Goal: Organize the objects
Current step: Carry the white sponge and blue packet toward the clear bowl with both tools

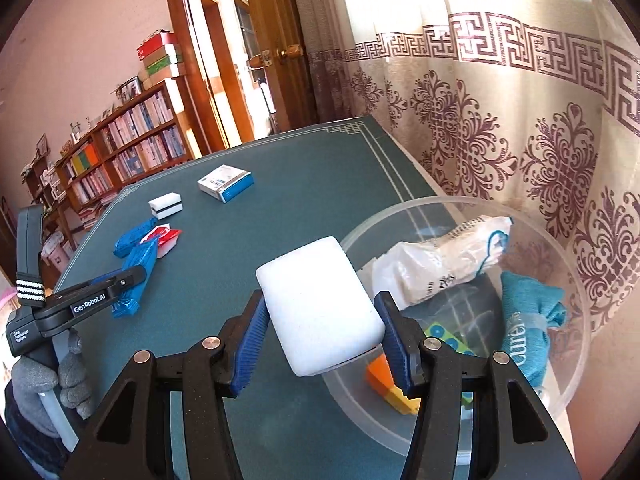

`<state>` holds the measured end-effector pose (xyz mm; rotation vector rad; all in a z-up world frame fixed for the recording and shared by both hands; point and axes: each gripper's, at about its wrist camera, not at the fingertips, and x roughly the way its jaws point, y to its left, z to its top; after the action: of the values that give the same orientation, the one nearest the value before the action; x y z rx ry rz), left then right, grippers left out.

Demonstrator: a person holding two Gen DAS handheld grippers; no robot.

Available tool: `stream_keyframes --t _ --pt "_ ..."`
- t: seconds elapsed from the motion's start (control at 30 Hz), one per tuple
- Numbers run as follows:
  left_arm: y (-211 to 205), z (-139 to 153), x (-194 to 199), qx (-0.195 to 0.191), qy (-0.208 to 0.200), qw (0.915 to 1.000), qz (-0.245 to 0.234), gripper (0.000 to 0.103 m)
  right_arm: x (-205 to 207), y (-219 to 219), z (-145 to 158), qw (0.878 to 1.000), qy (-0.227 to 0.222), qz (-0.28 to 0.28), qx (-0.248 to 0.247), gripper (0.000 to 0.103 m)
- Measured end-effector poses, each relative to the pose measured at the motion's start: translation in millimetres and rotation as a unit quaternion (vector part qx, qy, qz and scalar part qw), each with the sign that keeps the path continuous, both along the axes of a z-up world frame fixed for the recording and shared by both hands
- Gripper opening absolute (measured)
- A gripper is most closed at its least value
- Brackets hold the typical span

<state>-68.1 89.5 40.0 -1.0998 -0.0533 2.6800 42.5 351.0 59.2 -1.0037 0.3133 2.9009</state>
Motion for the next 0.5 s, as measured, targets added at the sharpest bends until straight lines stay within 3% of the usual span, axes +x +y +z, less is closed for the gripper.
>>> stream_keyframes --t 0.2,0.5 --pt "3.1 -1.1 2.1 0.005 -0.007 0.9999 -0.006 0.042 6.3 21.1 0.5 0.999 -0.011 -0.031 0.017 0.055" --pt "10.4 -1.2 5.8 0.005 -0.007 0.9998 -0.017 0.042 6.6 28.2 -6.0 0.999 -0.020 -0.034 0.021 0.055"
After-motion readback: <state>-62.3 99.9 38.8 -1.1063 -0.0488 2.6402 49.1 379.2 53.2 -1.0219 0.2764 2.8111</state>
